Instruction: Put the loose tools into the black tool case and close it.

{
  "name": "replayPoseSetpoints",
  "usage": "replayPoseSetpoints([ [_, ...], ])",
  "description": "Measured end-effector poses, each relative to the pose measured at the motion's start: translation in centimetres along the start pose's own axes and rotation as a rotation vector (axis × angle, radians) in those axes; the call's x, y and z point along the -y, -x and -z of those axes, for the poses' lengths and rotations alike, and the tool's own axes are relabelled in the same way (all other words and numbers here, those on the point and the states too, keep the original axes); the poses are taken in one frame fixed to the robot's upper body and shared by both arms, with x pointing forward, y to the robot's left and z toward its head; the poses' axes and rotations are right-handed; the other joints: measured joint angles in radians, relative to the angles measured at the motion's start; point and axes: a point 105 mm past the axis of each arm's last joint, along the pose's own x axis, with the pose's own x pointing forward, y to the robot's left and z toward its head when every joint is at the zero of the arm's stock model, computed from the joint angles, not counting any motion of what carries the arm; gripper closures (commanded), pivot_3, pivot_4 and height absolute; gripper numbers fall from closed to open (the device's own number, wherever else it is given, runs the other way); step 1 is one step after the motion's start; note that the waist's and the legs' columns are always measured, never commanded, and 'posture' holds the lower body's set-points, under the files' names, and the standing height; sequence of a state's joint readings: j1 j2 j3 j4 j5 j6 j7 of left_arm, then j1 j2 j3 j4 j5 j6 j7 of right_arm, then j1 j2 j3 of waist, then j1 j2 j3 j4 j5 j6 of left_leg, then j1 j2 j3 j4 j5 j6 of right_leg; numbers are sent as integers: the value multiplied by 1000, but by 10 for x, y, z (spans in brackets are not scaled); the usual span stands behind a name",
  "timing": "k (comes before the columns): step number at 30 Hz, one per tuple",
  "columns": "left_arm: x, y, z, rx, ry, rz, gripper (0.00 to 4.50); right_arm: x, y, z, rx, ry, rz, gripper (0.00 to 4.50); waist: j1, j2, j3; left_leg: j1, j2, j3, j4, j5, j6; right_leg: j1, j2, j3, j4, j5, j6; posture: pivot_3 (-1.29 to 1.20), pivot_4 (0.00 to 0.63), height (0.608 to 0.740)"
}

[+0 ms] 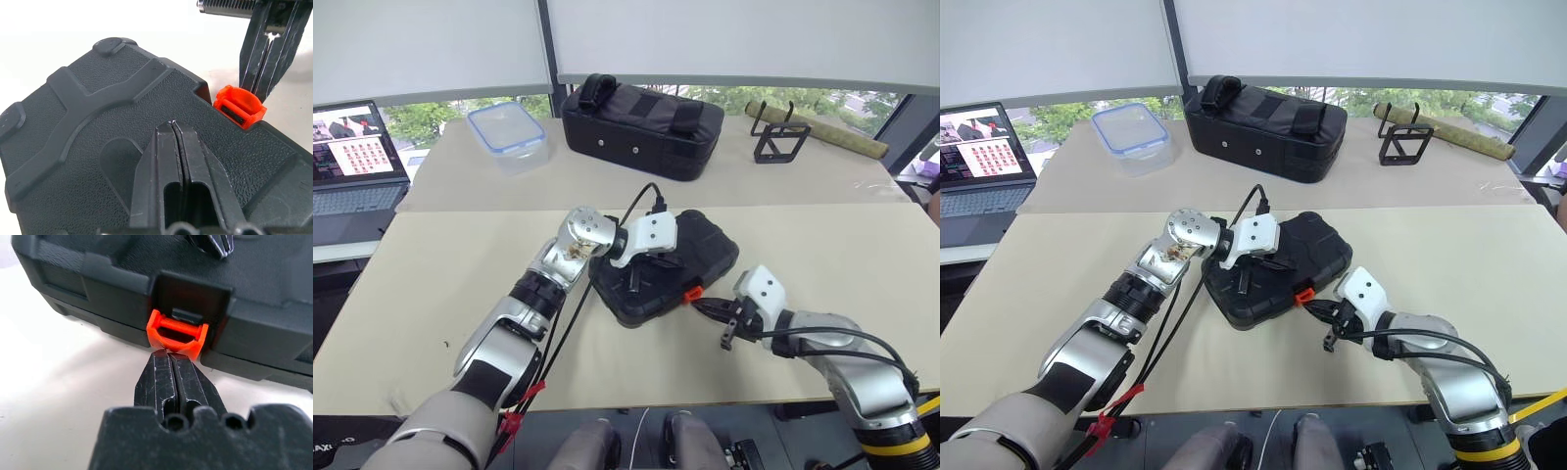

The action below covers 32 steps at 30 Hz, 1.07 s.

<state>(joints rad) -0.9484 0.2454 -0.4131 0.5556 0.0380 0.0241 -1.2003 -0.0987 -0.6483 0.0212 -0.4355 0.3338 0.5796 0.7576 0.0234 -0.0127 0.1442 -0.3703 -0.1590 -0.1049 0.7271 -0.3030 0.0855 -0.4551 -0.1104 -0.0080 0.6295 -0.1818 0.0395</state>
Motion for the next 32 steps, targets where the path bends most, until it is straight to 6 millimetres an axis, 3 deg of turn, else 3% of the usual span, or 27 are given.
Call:
replayPoseSetpoints([
  [4,0,0,0,0,0,-4,4407,-2,1,-10,16,42,-19,4500,0,0,0,0,0,0,0,0,0,0,0,0,0,0,0,0,150,716],
  [10,1,-1,-1,7,2,-9,4407,-2,9,-4,-32,62,-40,4500,3,0,0,0,0,0,-1,0,0,0,0,-1,-1,0,0,0,150,716],
  [12,0,8,2,2,24,-24,3914,-3,17,0,-53,51,-52,3917,3,0,0,0,0,0,-1,0,0,0,0,0,-1,0,0,0,150,716],
  [14,1,24,9,0,64,-51,3450,-1,31,0,-67,47,-67,3445,-7,0,0,0,0,1,-3,0,0,-1,-1,1,-1,0,0,0,150,716],
  [18,10,73,26,-1,214,-118,1983,13,66,-7,-106,53,-101,2055,-21,1,0,3,2,1,-11,1,0,-2,0,2,-2,0,0,0,150,716],
  [21,43,129,43,-10,352,-121,960,29,96,-22,-90,20,-121,1013,-34,2,0,3,3,1,-14,1,-1,-4,0,2,-2,-1,-2,0,150,716],
  [23,62,152,44,-27,390,-104,413,32,108,-28,-82,6,-135,496,-33,3,1,3,3,1,-15,1,-2,-4,1,1,-4,-1,-3,0,150,716],
  [24,76,166,48,-51,433,-100,0,33,113,-30,-77,-6,-151,29,-32,3,1,3,3,1,-15,1,-2,-3,0,1,-4,-1,-3,0,150,716],
  [27,102,204,52,-101,562,-156,0,38,127,-32,-58,-56,-159,10,-21,4,7,3,3,1,-15,-3,-6,-2,0,0,-6,-1,-3,0,150,716],
  [29,107,225,44,-102,593,-219,0,43,134,-34,-34,-81,-148,10,-5,5,10,3,1,1,-15,-4,-8,-1,0,-1,-6,-1,-3,0,150,716],
  [32,105,238,34,-79,601,-300,0,46,138,-34,-17,-104,-150,10,14,6,10,3,0,1,-15,-4,-9,-1,-1,-2,-6,-1,-2,0,150,716],
])
